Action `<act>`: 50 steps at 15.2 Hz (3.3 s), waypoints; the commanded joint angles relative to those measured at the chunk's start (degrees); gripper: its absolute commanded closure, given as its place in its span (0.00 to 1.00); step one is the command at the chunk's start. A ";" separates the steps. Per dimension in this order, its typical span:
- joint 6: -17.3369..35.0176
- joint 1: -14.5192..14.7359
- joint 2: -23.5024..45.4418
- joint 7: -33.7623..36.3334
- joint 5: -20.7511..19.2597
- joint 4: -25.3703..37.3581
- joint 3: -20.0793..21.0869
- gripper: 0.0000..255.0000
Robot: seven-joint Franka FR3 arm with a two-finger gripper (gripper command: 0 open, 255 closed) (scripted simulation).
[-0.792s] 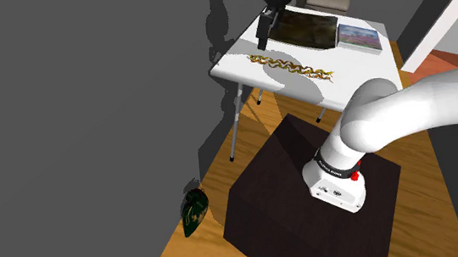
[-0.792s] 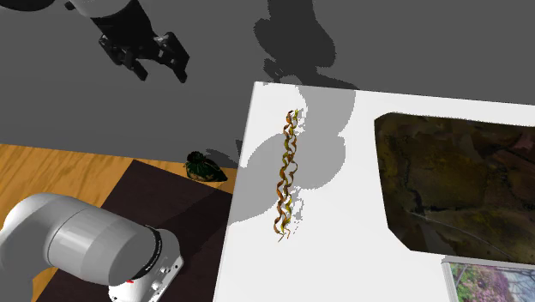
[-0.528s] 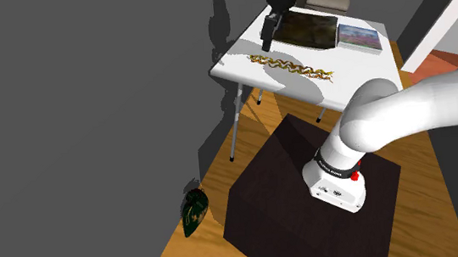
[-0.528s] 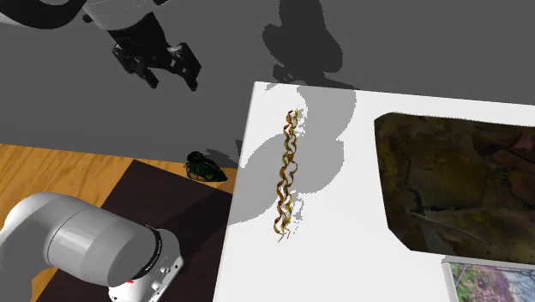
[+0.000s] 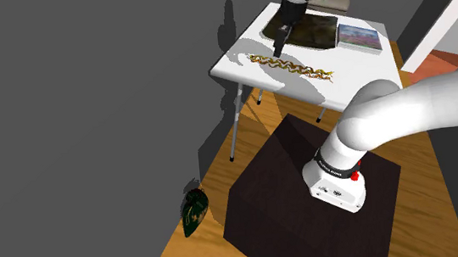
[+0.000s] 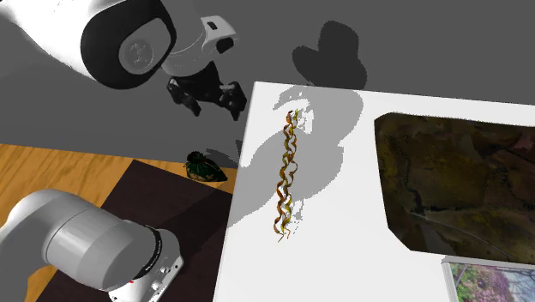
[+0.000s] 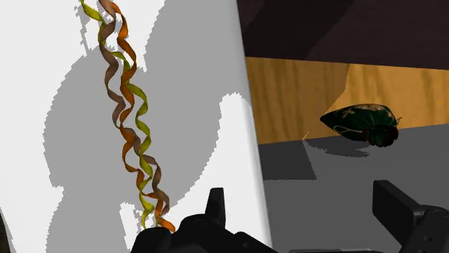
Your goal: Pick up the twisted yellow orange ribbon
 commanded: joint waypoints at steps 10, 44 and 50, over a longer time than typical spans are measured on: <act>14.62 -5.06 10.56 -12.93 -6.25 -2.16 -15.49 0.00; 21.19 -5.07 19.37 -20.67 -5.72 0.93 -23.85 1.00; 15.82 -5.28 16.87 -20.42 -5.52 3.86 -22.34 1.00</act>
